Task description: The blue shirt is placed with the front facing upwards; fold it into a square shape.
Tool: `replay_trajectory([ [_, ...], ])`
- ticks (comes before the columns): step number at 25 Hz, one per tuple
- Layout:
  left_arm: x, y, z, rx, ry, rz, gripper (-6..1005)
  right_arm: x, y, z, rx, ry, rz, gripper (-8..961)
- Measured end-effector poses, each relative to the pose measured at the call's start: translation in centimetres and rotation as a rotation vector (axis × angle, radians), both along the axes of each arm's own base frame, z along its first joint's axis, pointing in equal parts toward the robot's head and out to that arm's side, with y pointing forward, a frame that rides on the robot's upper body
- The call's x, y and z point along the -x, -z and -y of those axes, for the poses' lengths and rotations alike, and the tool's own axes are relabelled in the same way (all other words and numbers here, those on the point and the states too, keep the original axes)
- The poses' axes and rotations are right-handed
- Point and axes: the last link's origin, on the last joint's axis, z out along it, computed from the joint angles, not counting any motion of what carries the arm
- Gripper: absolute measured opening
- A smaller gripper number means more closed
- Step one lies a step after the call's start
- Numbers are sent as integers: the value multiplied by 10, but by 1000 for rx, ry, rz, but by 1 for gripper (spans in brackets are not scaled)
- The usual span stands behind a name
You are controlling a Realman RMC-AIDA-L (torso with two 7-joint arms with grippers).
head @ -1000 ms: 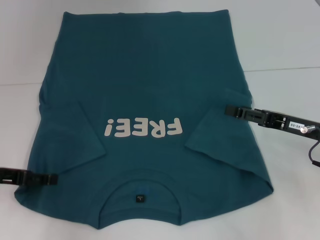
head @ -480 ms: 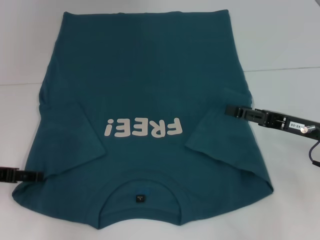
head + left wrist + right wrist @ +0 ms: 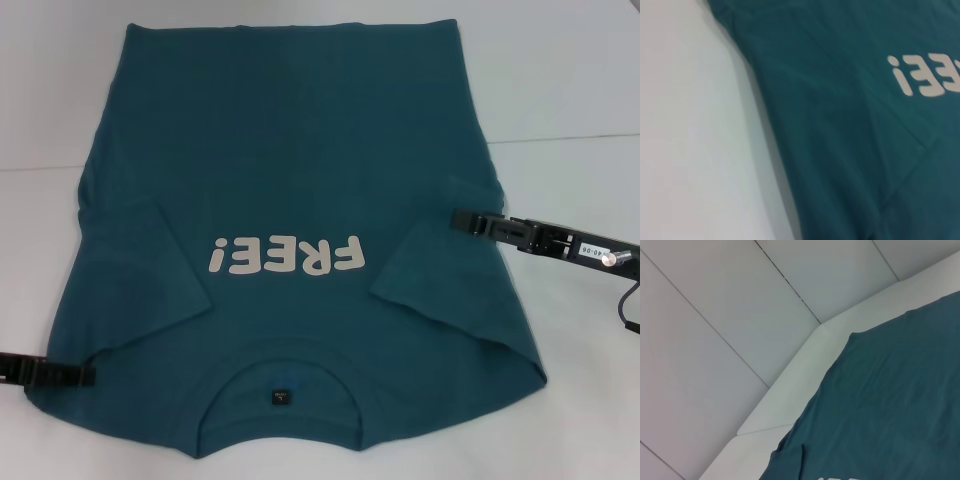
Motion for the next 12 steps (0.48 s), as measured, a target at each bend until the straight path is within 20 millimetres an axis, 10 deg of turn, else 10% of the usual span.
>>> replay_trajectory([
  [12, -1, -1, 7, 76, -3, -21, 920, 0, 0, 0, 0, -1, -3, 931],
])
